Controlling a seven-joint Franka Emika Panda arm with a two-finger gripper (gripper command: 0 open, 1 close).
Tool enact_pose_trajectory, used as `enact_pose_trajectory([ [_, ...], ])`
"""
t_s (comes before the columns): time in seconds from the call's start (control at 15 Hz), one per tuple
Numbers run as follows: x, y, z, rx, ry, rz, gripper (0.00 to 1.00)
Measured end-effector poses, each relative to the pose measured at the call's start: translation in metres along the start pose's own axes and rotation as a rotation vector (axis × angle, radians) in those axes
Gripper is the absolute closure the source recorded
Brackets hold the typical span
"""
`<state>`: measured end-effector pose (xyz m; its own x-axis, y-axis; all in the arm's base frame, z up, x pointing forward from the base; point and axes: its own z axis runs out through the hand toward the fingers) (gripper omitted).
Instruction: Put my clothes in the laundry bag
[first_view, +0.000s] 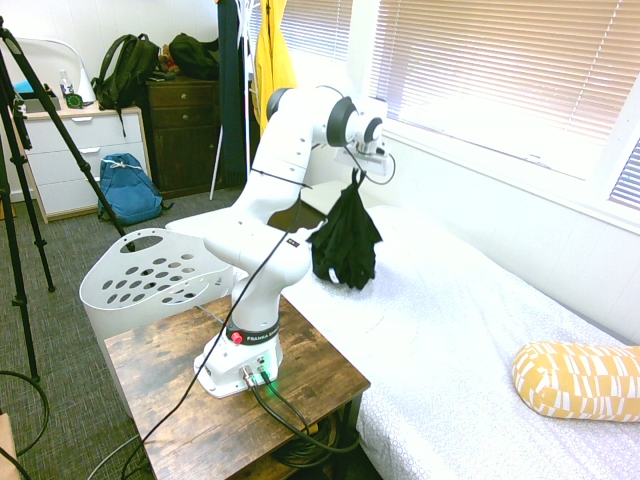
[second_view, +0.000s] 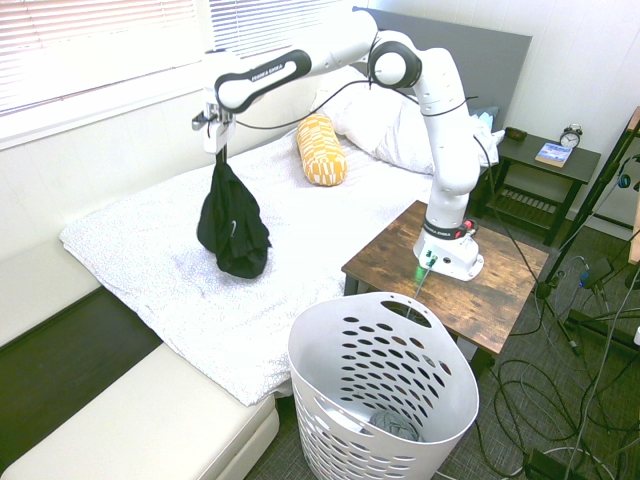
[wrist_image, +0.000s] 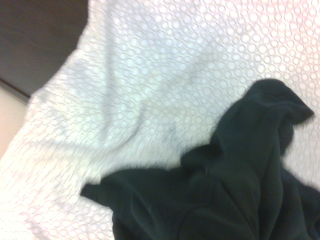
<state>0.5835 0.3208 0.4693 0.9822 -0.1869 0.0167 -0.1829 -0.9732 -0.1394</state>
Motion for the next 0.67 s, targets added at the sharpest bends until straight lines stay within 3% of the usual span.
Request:
enact_pose_trajectory([
  [0.27,-0.123,-0.058,-0.114,0.006,0.035,-0.125,1.00],
  [0.47,-0.249,-0.099,-0.149,0.001,0.069,-0.248,1.00],
  [0.67,-0.359,-0.097,-0.182,0.038,0.077,-0.362,1.00],
])
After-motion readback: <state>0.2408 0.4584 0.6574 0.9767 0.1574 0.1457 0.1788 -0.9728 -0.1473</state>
